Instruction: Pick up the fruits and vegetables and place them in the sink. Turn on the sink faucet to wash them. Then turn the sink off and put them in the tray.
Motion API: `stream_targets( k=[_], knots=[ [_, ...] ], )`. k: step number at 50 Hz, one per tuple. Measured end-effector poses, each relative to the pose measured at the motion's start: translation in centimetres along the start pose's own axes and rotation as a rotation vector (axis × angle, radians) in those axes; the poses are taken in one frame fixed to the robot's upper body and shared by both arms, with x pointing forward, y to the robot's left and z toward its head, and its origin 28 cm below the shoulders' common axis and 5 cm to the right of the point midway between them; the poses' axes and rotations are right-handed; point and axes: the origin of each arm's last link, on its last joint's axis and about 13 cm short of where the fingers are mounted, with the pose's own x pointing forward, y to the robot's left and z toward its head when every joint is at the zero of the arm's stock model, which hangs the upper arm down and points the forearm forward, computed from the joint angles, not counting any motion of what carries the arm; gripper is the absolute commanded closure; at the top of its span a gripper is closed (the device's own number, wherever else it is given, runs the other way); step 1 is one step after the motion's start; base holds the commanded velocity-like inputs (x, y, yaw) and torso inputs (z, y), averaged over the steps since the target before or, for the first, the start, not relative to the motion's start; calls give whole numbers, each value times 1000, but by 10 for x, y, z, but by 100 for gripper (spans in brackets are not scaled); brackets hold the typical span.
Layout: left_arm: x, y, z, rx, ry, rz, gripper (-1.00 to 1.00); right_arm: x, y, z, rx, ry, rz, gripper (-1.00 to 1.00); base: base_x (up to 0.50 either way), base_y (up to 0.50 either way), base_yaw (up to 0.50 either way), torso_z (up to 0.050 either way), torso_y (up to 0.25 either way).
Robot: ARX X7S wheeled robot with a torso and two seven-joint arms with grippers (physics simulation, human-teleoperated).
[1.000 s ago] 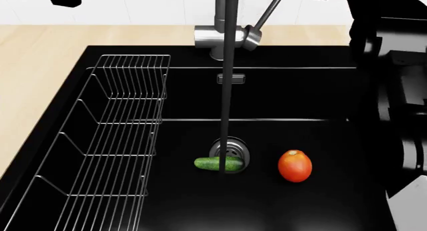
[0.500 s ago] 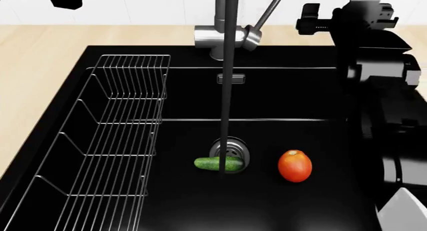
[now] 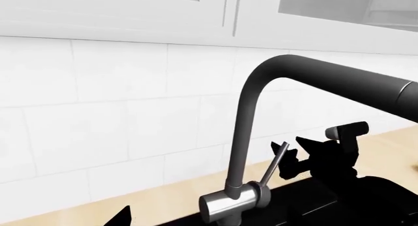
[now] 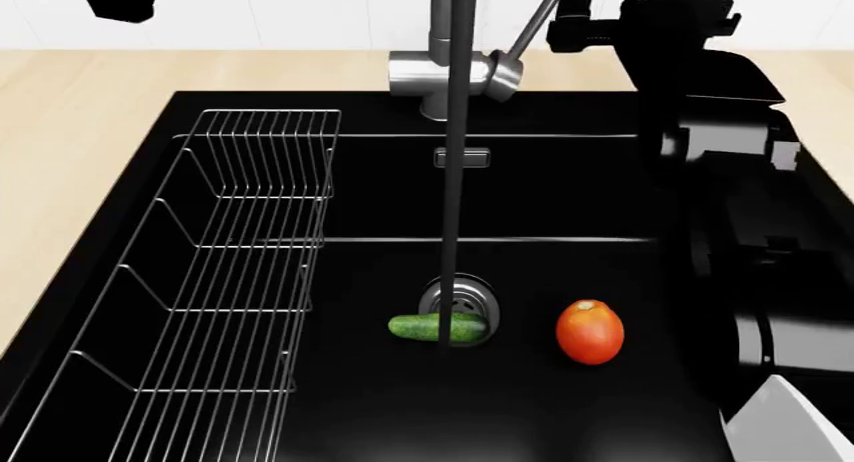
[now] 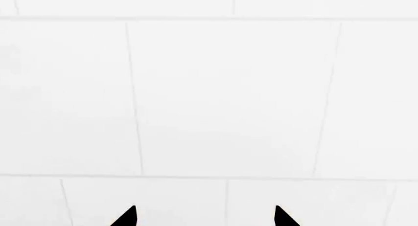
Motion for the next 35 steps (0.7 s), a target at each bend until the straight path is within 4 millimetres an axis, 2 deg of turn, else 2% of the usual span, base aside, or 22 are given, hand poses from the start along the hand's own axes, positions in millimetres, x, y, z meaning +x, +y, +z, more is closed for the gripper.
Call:
stream_targets(
  k=[24,35],
  knots=[
    [0,0,0,5,-4,-3,-100,4,19,11,14,-62,254,-100,0,0,0,0,0],
    [1,-1,1,7,-7,-9,-100,4,16,15,-36,-68,301,-100,0,0,0,0,0]
  ],
)
